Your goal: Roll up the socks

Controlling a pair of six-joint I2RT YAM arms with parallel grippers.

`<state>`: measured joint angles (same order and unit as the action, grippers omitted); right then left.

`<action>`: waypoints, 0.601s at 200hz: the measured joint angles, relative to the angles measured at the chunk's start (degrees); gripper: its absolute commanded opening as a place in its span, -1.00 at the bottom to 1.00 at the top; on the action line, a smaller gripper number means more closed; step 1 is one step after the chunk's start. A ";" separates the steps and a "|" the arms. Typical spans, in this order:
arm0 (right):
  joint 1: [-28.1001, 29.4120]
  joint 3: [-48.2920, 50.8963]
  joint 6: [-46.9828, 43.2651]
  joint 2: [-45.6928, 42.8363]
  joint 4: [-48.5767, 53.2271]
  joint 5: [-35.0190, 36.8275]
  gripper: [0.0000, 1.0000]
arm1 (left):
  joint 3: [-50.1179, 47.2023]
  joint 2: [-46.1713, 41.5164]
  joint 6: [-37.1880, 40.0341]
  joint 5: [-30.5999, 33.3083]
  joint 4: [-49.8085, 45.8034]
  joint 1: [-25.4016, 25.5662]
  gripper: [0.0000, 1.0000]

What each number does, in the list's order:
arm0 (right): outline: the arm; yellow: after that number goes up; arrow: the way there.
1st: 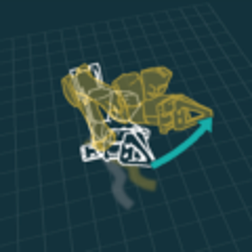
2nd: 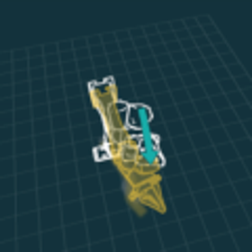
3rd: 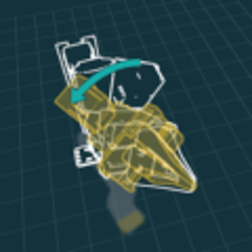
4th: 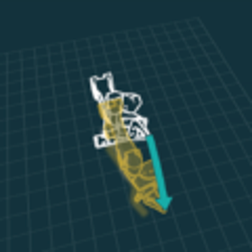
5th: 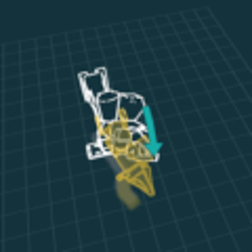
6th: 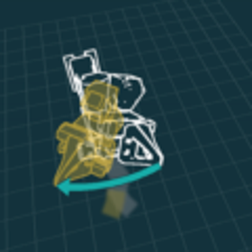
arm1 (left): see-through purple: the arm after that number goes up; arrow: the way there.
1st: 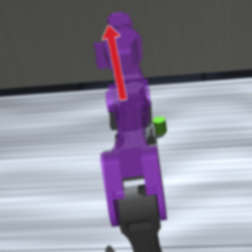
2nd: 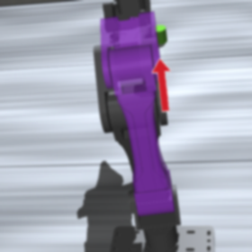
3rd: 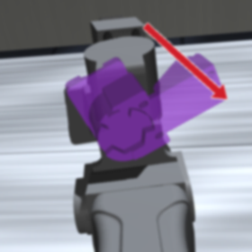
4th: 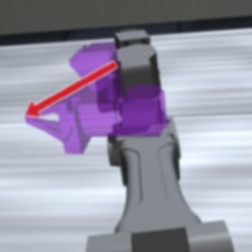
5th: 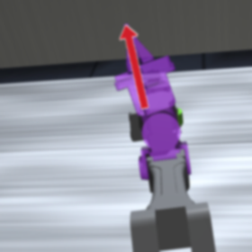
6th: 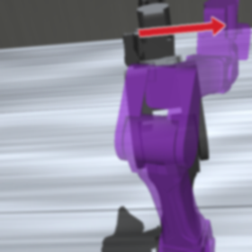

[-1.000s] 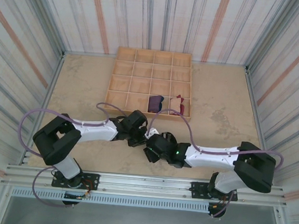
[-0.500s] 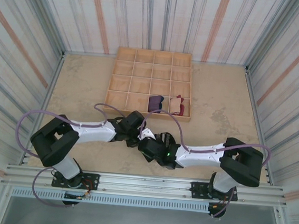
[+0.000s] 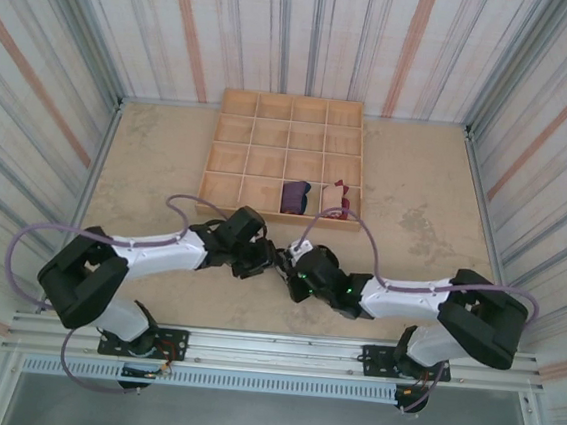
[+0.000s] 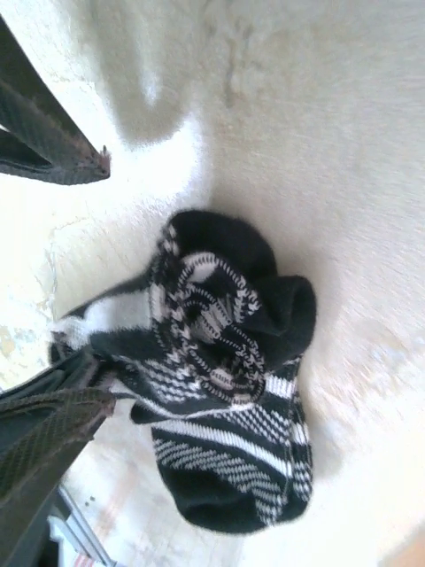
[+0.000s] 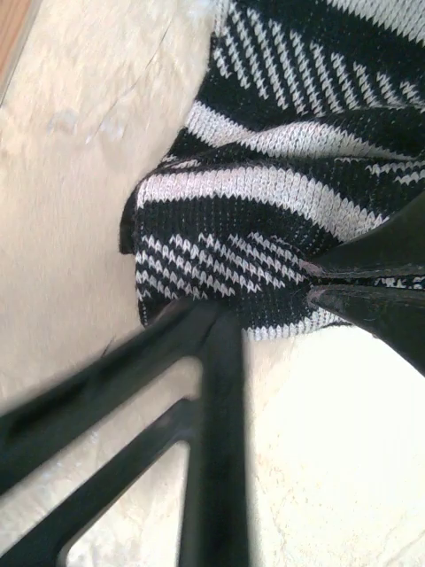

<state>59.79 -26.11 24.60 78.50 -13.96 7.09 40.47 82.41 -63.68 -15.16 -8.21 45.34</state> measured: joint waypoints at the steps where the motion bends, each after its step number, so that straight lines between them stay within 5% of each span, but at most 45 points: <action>1: -0.39 0.28 0.07 -0.24 -0.20 -0.61 -1.00 | 0.00 -0.11 0.04 -0.02 -0.02 -0.07 0.33; 65: -12.00 7.04 5.03 -3.13 -7.41 -23.80 -1.00 | 9.05 1.07 17.77 -5.40 -5.53 -8.02 0.31; 120: -12.68 7.61 6.95 -1.25 -10.05 -29.29 -1.00 | 18.69 13.40 33.46 -12.39 -5.97 -7.10 0.12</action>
<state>47.11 -18.50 31.55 77.25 -24.01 -22.20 59.16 95.81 -30.22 -27.55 -14.17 38.24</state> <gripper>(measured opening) 0.046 0.577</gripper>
